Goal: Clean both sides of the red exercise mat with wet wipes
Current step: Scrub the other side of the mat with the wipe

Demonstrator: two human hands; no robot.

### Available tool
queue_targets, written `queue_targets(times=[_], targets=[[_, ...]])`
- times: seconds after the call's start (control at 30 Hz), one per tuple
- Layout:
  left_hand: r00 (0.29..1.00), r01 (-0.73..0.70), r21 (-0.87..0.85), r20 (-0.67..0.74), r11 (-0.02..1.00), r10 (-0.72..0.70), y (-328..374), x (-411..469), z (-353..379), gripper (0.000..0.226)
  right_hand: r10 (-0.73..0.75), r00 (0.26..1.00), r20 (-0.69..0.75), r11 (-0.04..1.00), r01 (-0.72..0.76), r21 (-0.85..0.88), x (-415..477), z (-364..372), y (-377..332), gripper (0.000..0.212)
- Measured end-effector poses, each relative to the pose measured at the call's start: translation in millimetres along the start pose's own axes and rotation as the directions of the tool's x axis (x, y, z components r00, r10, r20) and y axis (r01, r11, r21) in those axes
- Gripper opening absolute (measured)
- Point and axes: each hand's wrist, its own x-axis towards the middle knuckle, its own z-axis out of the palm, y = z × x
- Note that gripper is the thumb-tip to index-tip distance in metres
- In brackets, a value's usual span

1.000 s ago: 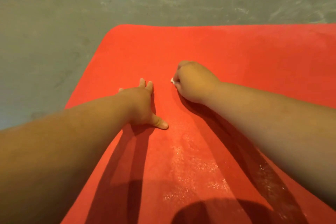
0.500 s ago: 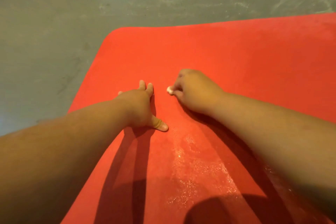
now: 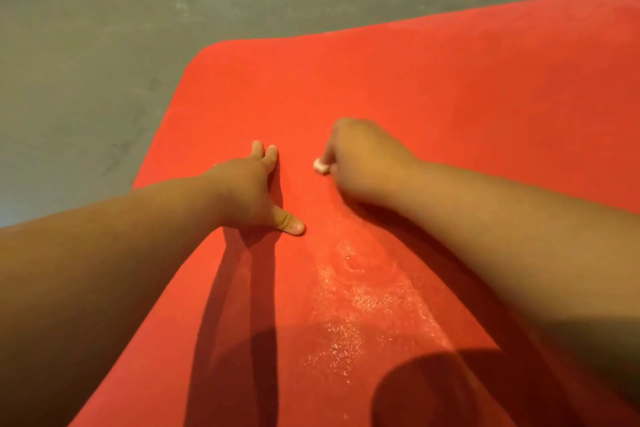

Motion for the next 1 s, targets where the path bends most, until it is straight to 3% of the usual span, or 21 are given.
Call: queue_targets(times=[0.1, 0.2, 0.27, 0.37, 0.47, 0.5, 0.57, 0.63, 0.7, 0.8, 0.93, 1.0], targets=[[1.000, 0.008, -0.011, 0.000, 1.000, -0.008, -1, 0, 1, 0.141, 0.321, 0.929, -0.185, 0.942, -0.334, -0.043, 3, -24, 76, 0.030], [1.000, 0.010, -0.033, 0.001, 0.999, -0.010, -1, 1, 1, 0.142, 0.392, 0.898, -0.203, 0.910, -0.411, -0.062, -1, -25, 86, 0.027], [1.000, 0.013, -0.036, 0.002, 0.999, -0.013, 0, 1, 0, 0.142, 0.336, 0.925, -0.175, 0.938, -0.346, -0.030, -4, -15, 56, 0.026], [1.000, 0.018, -0.040, 0.003, 0.999, -0.018, 0, 0, 1, 0.142, 0.095, 0.993, -0.068, 0.995, -0.096, -0.019, -16, 1, -5, 0.030], [1.000, 0.010, -0.064, -0.018, 0.998, -0.011, -1, 0, 3, 0.141, -0.077, 0.995, 0.064, 0.996, 0.080, -0.043, -27, 0, -25, 0.029], [1.000, 0.012, -0.078, -0.027, 0.997, -0.015, -1, -2, 6, 0.140, -0.041, 0.997, 0.072, 0.997, 0.046, -0.069, -24, -4, -13, 0.028], [0.999, 0.015, -0.098, -0.039, 0.995, -0.019, -3, -6, 14, 0.134, 0.175, 0.985, 0.008, 0.977, -0.172, -0.125, -19, -19, 26, 0.027], [1.000, 0.000, -0.119, 0.000, 0.993, 0.000, -10, -14, 18, 0.134, 0.399, 0.912, -0.097, 0.899, -0.410, -0.152, -25, -37, 64, 0.030], [0.997, -0.036, -0.130, 0.069, 0.991, 0.045, -17, -24, 20, 0.139, 0.449, 0.886, -0.117, 0.865, -0.464, -0.190, -34, -43, 66, 0.030], [0.988, -0.030, -0.055, 0.149, 0.998, 0.038, -13, -42, 25, 0.146, 0.355, 0.930, -0.093, 0.932, -0.360, -0.045, -45, -24, 9, 0.024], [0.987, 0.004, -0.032, 0.163, 0.999, 0.002, 0, -53, 35, 0.148, 0.016, 0.994, 0.111, 1.000, -0.016, 0.001, -66, 3, -74, 0.021], [0.990, -0.005, -0.050, 0.142, 0.999, 0.012, -1, -54, 34, 0.145, 0.017, 0.990, 0.139, 1.000, -0.019, 0.008, -63, -3, -65, 0.024]])
